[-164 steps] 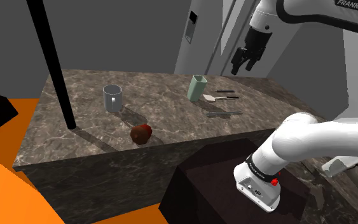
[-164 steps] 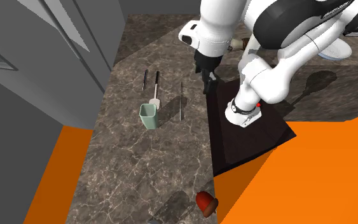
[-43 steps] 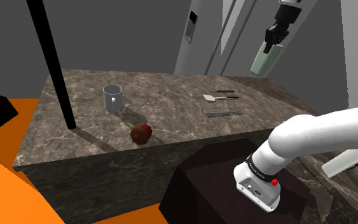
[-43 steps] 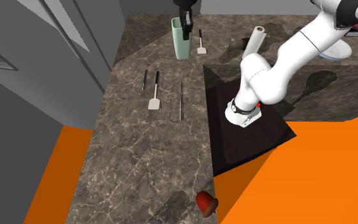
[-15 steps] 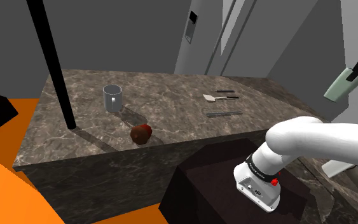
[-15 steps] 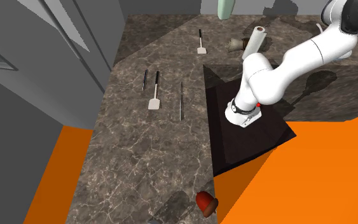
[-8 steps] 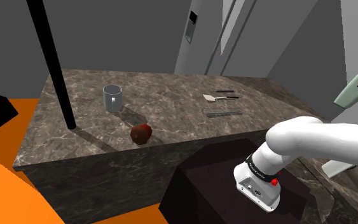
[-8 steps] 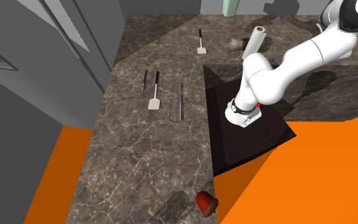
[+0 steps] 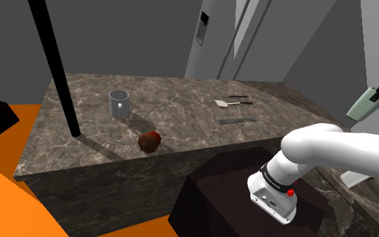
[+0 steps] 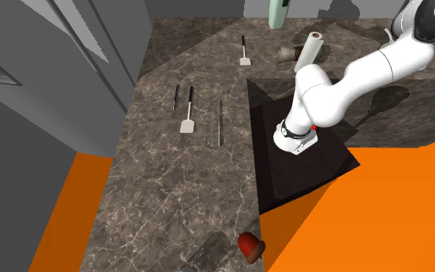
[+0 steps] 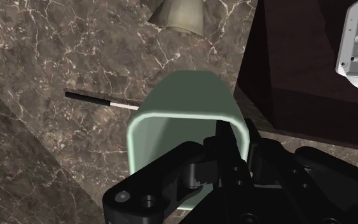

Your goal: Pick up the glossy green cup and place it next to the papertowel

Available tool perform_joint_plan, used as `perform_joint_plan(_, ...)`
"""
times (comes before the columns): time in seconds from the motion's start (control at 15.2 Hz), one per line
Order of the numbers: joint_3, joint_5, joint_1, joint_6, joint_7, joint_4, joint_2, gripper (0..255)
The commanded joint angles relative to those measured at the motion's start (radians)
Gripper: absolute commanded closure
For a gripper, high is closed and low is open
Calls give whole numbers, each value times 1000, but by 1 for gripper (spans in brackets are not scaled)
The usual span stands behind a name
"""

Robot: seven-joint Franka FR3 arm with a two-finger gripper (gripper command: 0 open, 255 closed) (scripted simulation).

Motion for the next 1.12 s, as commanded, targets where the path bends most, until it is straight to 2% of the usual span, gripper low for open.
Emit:
perform_joint_plan(0.0,-6,-9,-8,19,8,-35,-16,255)
perform_joint_plan(1.06,-101,-101,-49,165,51,-246,-97,255)
